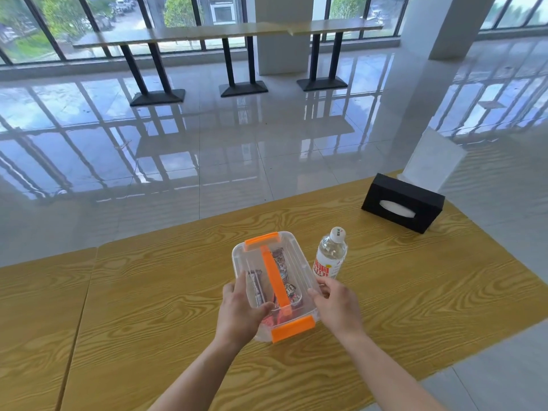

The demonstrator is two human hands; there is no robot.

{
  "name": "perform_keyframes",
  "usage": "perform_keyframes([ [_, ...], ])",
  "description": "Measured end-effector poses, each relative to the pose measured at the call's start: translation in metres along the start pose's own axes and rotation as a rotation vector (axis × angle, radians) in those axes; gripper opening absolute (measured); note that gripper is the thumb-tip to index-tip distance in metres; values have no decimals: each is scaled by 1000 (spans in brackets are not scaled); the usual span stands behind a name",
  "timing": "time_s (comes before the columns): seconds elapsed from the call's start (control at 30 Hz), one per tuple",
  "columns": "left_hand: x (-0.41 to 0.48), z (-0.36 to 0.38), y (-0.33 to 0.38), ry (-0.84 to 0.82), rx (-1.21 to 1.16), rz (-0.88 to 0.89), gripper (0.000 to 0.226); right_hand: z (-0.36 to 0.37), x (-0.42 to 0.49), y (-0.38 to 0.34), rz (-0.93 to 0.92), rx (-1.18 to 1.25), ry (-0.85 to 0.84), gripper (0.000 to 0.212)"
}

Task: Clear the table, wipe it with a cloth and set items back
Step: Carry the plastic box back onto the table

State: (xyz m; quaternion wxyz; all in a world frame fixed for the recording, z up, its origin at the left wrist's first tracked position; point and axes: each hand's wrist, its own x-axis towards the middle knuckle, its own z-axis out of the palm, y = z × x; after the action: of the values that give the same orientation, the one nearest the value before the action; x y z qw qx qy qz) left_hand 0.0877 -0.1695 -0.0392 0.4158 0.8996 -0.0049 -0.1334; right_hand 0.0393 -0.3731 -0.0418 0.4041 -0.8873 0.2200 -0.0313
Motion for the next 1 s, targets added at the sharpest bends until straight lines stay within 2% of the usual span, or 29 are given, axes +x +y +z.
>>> perform_keyframes([
  [0.17,0,0,0,-6,19,-13,98,-2,0,-1,3,-3,-5,44],
  [0.4,-1,-2,2,-8,27,3,87,-3,-2,-3,7,-1,-4,45],
  [0.57,-2,-1,1,-10,39,-8,95,-6,-3,-4,10,8,-23,45],
  [0.67,-4,-4,3,17,66,27,89,-9,-3,-6,16,18,-32,46],
  [0.87,-12,-13,12,69,315,149,84,-17,-8,-8,-50,-18,-24,50],
  [1.0,-14,-19,19,97,521,260,83,-24,-15,-12,-172,-131,12,49],
])
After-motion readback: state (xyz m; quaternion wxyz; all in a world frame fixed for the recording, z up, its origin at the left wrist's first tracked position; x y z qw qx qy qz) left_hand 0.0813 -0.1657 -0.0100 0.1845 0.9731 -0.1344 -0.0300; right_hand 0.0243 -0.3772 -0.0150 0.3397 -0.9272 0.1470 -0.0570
